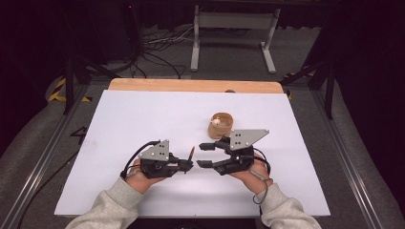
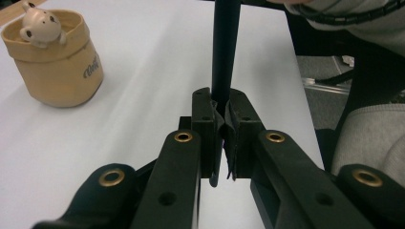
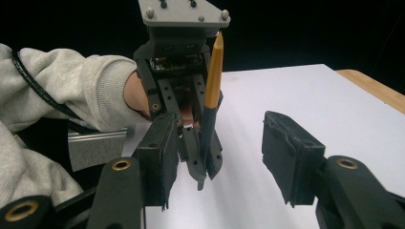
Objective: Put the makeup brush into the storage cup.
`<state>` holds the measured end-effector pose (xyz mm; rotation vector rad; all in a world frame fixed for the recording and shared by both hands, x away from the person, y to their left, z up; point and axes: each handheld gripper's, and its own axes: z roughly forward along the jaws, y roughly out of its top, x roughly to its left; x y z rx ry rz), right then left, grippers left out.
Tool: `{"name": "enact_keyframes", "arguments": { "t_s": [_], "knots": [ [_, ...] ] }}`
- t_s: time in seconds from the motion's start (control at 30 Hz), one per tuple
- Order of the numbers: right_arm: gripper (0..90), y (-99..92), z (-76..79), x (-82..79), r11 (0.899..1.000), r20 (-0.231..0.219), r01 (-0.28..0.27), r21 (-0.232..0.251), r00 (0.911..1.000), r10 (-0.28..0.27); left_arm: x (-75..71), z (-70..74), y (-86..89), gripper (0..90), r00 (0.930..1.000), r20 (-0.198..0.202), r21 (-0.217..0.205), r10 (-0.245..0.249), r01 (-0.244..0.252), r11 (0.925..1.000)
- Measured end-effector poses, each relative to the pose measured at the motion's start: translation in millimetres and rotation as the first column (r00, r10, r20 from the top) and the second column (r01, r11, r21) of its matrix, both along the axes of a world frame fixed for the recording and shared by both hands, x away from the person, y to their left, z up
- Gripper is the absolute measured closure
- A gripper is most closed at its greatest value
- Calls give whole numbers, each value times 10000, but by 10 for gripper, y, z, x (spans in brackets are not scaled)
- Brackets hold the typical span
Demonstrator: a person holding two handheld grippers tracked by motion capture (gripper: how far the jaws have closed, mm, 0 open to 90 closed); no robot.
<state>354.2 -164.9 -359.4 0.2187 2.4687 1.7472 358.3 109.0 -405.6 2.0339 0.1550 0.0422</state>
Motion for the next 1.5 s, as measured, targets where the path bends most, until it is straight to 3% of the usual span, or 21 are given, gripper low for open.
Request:
{"name": "enact_keyframes", "arguments": {
  "t_s": [0.2, 0.33, 0.57, 1.0, 1.3, 1.5],
  "knots": [
    [480, 29, -89, -34, 9980, -93, 262, 579, 9996, -257, -1, -17, -4, 840, 9998, -95, -254, 154, -156, 9996],
    [483, 45, -110, -48, 9964, -89, 440, 720, 9990, -435, -5, -19, 0, 840, 9997, -132, -403, 216, -221, 9989],
    [495, 95, -179, -74, 9886, -165, 694, 1336, 9976, -678, -17, -29, -9, 840, 9996, -144, -484, 226, -232, 9986],
    [521, 167, -200, -109, 9859, 67, 763, 1490, 9969, -781, -32, -40, -38, 840, 9997, -144, -571, 199, -207, 9982],
    [626, 209, -215, -109, 9852, 27, 744, 1547, 9971, -757, -40, -49, -61, 840, 9999, -109, -579, 131, -137, 9982],
    [768, 232, -242, -120, 9845, -24, 860, 1526, 9962, -866, -44, -51, -61, 840, 9999, -88, -622, 124, -130, 9980]
  ]
}}
